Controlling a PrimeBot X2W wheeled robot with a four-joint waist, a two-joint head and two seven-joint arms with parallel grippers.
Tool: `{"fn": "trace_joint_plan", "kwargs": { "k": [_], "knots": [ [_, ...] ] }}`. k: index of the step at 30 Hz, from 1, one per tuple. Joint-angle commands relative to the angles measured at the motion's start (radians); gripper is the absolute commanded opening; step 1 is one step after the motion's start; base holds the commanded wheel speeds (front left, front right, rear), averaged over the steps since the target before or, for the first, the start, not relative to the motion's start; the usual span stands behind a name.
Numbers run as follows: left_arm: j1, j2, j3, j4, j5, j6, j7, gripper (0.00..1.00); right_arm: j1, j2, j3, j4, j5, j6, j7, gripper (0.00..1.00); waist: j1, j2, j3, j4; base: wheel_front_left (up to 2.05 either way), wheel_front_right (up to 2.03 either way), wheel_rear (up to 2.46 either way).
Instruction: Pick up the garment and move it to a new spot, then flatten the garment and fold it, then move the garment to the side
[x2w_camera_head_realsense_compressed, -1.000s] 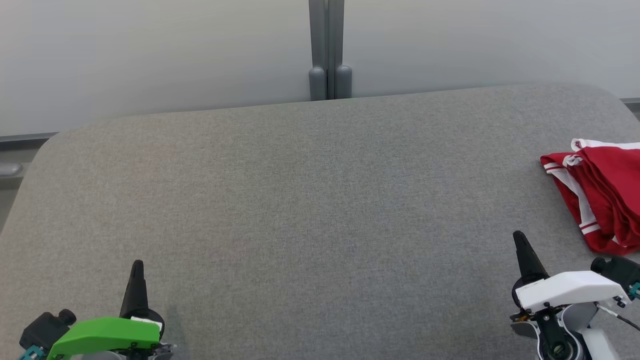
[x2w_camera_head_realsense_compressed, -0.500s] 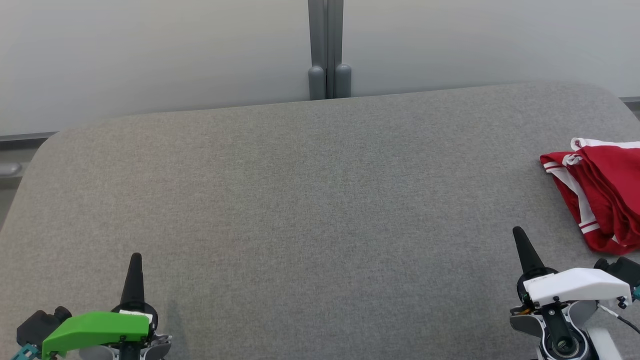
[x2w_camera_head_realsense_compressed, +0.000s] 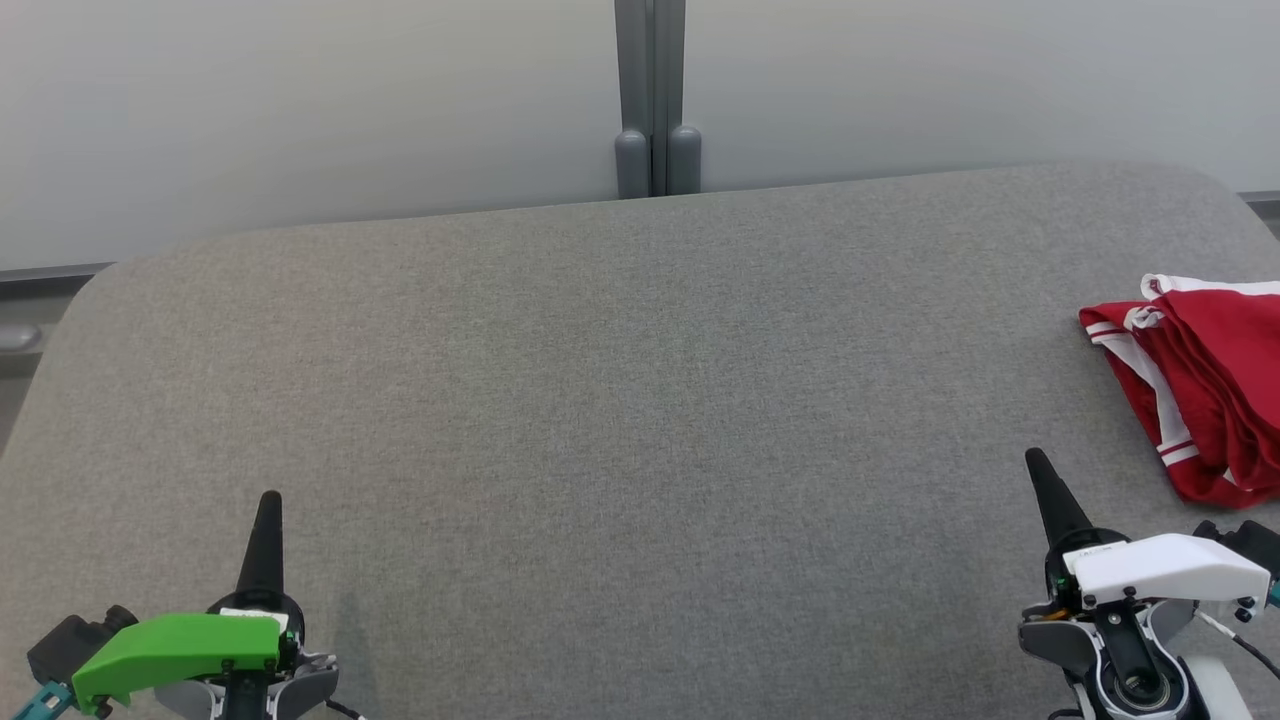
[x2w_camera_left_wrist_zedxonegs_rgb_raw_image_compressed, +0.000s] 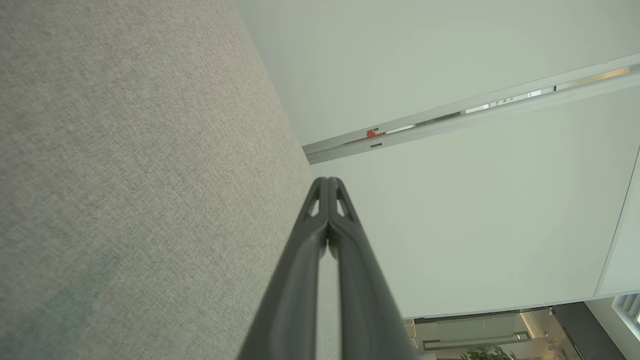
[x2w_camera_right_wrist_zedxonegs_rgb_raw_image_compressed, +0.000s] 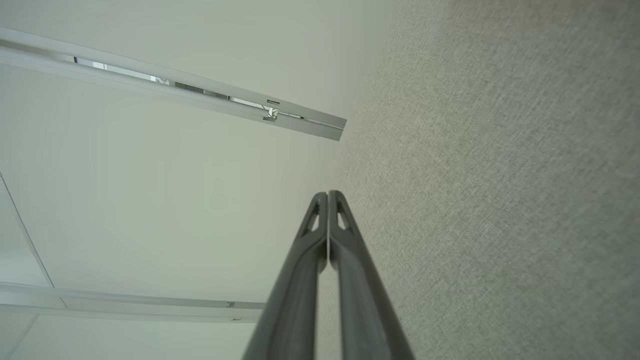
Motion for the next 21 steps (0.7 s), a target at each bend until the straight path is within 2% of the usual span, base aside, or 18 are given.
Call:
{"fn": "trace_joint_plan", "kwargs": {
  "k": [1,21],
  "knots": [
    [-0.021,0.003,0.005,-0.008,-0.024,-0.002,0.007,0.00,-0.020,-0.001,-0.005,-0.011,0.025,0.000,0.006,0.00,0.0000,0.0000,0.000,0.000,0.00,0.00,0.00],
    [-0.036,0.003,0.015,-0.019,-0.166,-0.003,0.048,0.00,-0.023,0.003,-0.015,-0.019,0.196,0.000,0.036,0.00,0.0000,0.0000,0.003,-0.002,0.00,0.00,0.00]
  ]
}}
